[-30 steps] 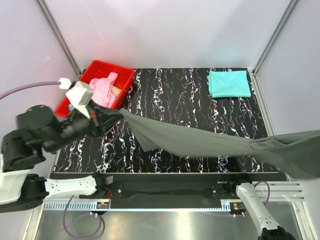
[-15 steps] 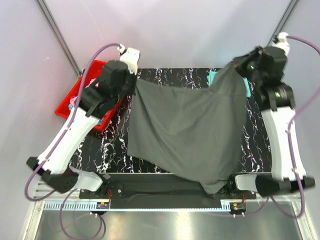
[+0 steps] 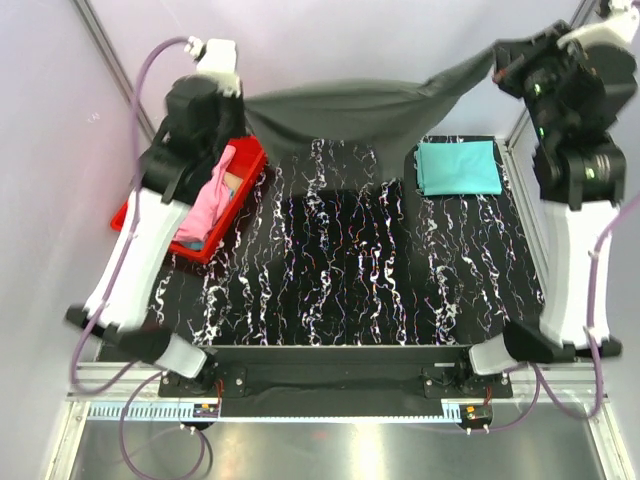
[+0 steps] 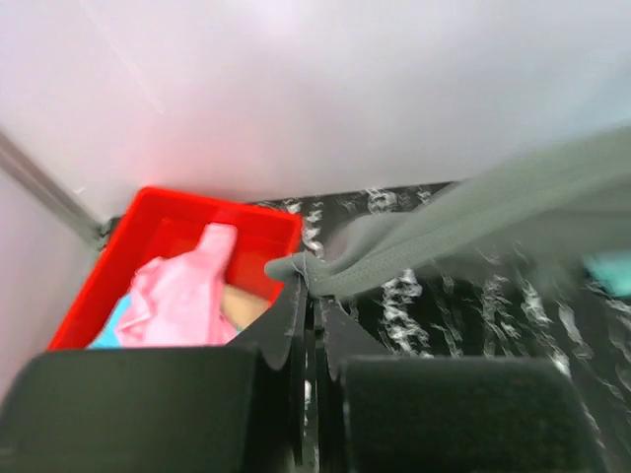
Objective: Fold and stack the t-shirts
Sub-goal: Flatten the tshirt out
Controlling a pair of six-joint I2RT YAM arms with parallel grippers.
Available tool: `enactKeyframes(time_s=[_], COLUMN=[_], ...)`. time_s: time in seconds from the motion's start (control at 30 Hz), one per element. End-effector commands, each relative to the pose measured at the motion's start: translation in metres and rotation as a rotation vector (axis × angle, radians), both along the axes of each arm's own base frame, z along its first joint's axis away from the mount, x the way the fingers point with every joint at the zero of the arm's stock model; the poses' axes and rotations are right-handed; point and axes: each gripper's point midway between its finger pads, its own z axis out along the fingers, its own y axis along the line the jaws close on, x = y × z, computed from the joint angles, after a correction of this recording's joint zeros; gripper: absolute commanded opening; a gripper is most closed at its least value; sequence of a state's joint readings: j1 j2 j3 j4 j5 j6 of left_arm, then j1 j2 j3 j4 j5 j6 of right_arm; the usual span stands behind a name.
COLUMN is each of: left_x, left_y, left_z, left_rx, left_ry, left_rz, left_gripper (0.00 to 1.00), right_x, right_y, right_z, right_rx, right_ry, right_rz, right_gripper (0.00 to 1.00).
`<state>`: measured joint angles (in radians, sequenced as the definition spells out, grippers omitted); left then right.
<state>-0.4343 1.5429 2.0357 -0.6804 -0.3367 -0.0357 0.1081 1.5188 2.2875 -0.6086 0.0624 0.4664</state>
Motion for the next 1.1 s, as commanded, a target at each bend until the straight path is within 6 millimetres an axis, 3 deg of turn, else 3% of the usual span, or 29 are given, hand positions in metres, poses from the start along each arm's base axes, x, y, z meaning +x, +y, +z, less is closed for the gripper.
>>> enactKeyframes(time_s=[0.0, 0.03, 0.07, 0.1, 0.13, 0.17, 0.2, 0.23, 0.27, 0.3, 0.33, 0.37, 0.4, 0.43, 0.5, 0.53, 0.63, 0.8, 0.93, 1.07], left_x=[-0.054, -0.073, -0.075, -0.085, -0.098, -0.102, -0.117, -0.123, -0.132, -0.146, -0.151, -0.162, -0.17, -0.177, -0.184, -0.19, -0.199, -0.207, -0.216, -0.218], left_y=[-0.012, -0.018, -0.023, -0.03, -0.03, -0.032, -0.03, -0.028, -0.025, -0.017, -0.009, -0.003, 0.003, 0.01, 0.015, 0.018, 0.009, -0.005, 0.004, 0.006], left_z=[0.035, 0.032, -0.001, -0.02, -0.03, -0.07, -0.092, -0.114, -0.15, -0.174, -0.191, -0.223, -0.236, -0.261, -0.274, -0.289, -0.307, -0.346, -0.38, -0.388], left_rx=[-0.129, -0.144, -0.138, -0.127, -0.124, -0.087, -0.073, -0.055, -0.038, -0.005, 0.018, 0.034, 0.038, 0.053, 0.016, 0.015, -0.072, -0.153, -0.131, -0.178], left_ry=[-0.13, -0.125, -0.049, -0.001, 0.02, 0.11, 0.177, 0.239, 0.335, 0.422, 0.465, 0.547, 0.582, 0.632, 0.647, 0.679, 0.723, 0.839, 0.919, 0.933], left_rz=[-0.166, -0.229, -0.244, -0.274, -0.291, -0.29, -0.289, -0.278, -0.263, -0.244, -0.201, -0.17, -0.15, -0.119, -0.077, -0.058, -0.056, -0.029, 0.051, 0.117], left_gripper=[0.0, 0.0, 0.0, 0.0, 0.0, 0.0, 0.0, 0.0, 0.0, 0.0, 0.0, 0.0, 0.0, 0.0, 0.0, 0.0, 0.0, 0.0, 0.0, 0.0], right_x=[-0.039, -0.03, -0.054, -0.061, -0.058, -0.08, -0.088, -0.097, -0.114, -0.123, -0.13, -0.148, -0.154, -0.164, -0.173, -0.182, -0.2, -0.213, -0.219, -0.223], right_y=[-0.023, -0.022, -0.026, -0.028, -0.028, -0.03, -0.032, -0.033, -0.034, -0.037, -0.044, -0.048, -0.048, -0.044, -0.033, -0.023, -0.008, -0.014, -0.02, -0.029], right_z=[-0.013, -0.057, -0.055, -0.071, -0.112, -0.124, -0.141, -0.159, -0.193, -0.21, -0.245, -0.259, -0.273, -0.302, -0.334, -0.364, -0.411, -0.438, -0.445, -0.445], right_rx=[-0.044, -0.047, -0.033, -0.025, -0.017, -0.01, 0.02, 0.033, 0.036, 0.066, 0.071, 0.079, 0.103, 0.116, 0.167, 0.191, 0.272, 0.319, 0.32, 0.312], right_ry=[0.023, 0.121, 0.093, 0.125, 0.221, 0.247, 0.29, 0.334, 0.405, 0.446, 0.529, 0.562, 0.589, 0.642, 0.711, 0.783, 0.909, 0.97, 0.997, 0.983], right_rz=[-0.091, -0.093, -0.103, -0.107, -0.113, -0.113, -0.128, -0.137, -0.141, -0.16, -0.211, -0.227, -0.236, -0.222, -0.181, -0.138, -0.096, -0.165, -0.212, -0.264], right_gripper=[0.0, 0.0, 0.0, 0.0, 0.0, 0.0, 0.0, 0.0, 0.0, 0.0, 0.0, 0.0, 0.0, 0.0, 0.0, 0.0, 0.0, 0.0, 0.0, 0.0])
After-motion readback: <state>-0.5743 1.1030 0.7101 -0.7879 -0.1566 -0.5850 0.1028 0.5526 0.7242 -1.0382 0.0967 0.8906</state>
